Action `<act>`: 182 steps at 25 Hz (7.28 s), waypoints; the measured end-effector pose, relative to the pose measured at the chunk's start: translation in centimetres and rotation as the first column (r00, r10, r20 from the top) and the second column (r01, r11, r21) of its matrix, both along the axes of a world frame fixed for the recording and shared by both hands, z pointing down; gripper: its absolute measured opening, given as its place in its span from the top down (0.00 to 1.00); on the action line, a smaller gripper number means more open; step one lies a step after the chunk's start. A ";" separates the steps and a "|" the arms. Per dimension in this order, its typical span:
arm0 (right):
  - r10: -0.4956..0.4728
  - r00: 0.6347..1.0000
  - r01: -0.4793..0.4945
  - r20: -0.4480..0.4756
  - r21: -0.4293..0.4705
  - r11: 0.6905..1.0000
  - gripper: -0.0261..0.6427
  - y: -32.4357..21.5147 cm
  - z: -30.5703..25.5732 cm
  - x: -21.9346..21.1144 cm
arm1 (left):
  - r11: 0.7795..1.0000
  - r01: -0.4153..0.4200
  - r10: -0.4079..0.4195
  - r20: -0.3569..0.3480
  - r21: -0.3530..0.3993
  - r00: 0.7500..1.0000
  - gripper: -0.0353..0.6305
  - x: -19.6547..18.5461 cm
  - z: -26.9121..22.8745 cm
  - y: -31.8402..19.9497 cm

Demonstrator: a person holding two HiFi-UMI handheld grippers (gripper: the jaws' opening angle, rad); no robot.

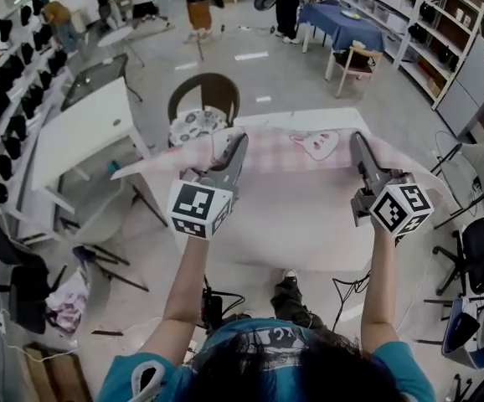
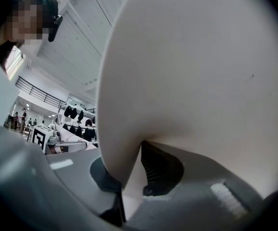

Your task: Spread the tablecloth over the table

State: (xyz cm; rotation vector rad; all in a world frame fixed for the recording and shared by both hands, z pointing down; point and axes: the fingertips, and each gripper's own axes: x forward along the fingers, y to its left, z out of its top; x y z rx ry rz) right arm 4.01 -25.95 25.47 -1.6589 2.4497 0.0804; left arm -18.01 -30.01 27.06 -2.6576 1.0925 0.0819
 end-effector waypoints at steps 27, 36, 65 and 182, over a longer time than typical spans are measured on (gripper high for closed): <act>-0.245 0.970 0.243 0.001 0.126 0.962 0.90 -35.5 -7.0 13.8 | 0.996 0.089 -0.087 -0.238 -0.003 0.967 0.83 12.7 -8.4 -29.5; -0.236 0.950 0.299 -0.202 0.385 0.873 0.89 -34.2 -13.2 15.1 | 0.966 -0.005 0.079 -0.279 0.257 0.957 0.85 14.6 -13.5 -28.1; -0.104 0.969 0.188 -0.225 0.391 0.901 0.90 -43.6 -14.8 20.2 | 0.977 -0.049 0.106 -0.278 0.206 0.955 0.90 19.8 -14.1 -39.0; 0.113 0.853 0.382 0.509 -0.758 0.528 0.82 12.3 44.6 25.8 | 0.388 0.102 -0.418 -0.077 -0.916 0.905 0.68 22.2 41.9 17.0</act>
